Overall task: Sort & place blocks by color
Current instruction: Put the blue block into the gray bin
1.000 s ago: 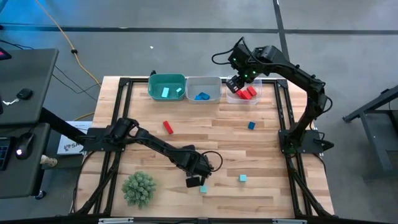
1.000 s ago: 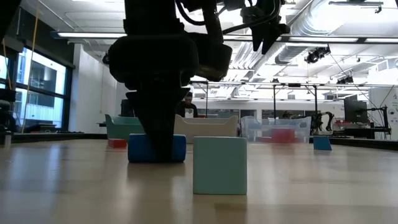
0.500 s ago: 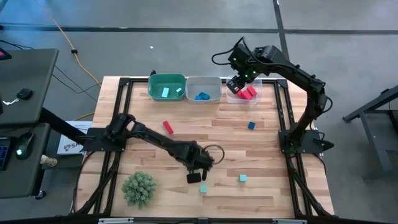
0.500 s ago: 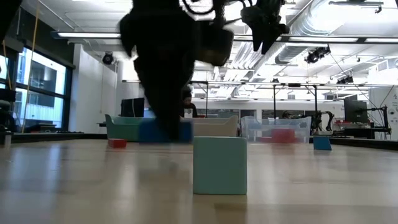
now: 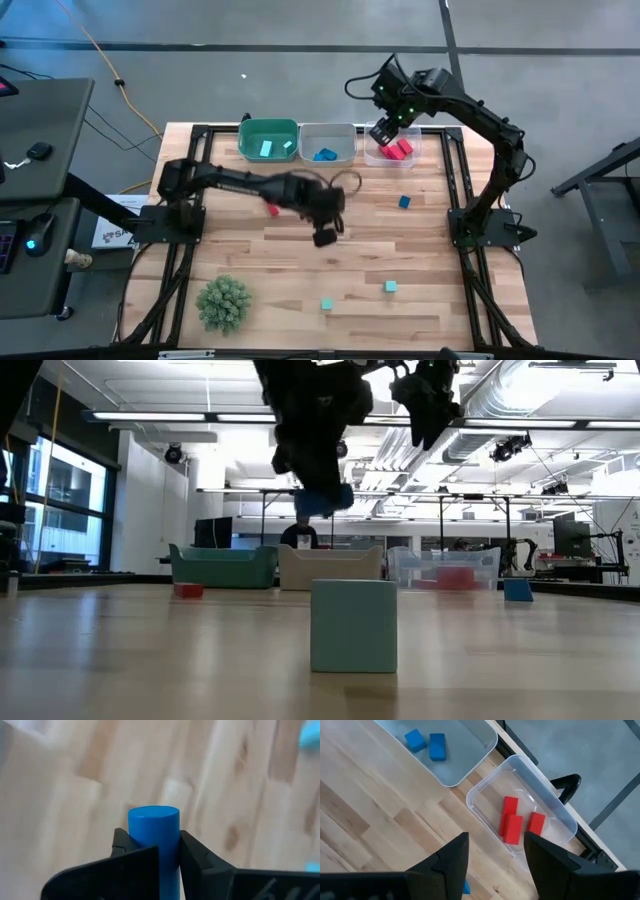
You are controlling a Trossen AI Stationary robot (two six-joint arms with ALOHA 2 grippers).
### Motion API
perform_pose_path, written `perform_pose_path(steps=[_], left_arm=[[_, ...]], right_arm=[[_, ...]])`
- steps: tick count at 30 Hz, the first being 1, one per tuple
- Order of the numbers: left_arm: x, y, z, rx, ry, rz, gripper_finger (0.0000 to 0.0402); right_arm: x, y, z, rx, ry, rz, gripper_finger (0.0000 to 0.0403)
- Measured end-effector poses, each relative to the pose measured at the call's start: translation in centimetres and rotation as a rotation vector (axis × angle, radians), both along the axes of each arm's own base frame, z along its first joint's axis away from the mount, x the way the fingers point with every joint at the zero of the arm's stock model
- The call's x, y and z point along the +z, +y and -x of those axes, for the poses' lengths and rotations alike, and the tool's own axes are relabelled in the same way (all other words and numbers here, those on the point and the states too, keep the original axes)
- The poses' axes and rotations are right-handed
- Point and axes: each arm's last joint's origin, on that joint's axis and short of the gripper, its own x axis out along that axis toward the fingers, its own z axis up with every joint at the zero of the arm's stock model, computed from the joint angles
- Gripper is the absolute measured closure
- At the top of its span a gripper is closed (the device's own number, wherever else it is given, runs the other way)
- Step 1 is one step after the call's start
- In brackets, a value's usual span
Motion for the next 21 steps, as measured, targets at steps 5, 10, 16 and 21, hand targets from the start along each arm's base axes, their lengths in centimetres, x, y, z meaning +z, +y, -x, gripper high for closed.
perform_pose_path(steps=[5,10,16,21], left_arm=[[1.8,4.6,0.5,0.074,-0.105,-0.041,0.0401],[3.2,8.9,1.5,0.143,-0.185,-0.089,0.0401],[3.9,13.8,2.5,0.243,-0.277,-0.146,0.0401],[4.4,17.5,3.7,0.340,-0.350,-0.191,0.0401]], right_arm=[[0.3,-0.2,0.6,0.010,-0.002,0.012,0.0222],[1.2,0.0,1.3,0.031,-0.023,0.042,0.0222],[2.0,0.2,1.8,0.053,-0.056,0.079,0.0222],[2.1,0.2,1.8,0.093,-0.055,0.099,0.0222]])
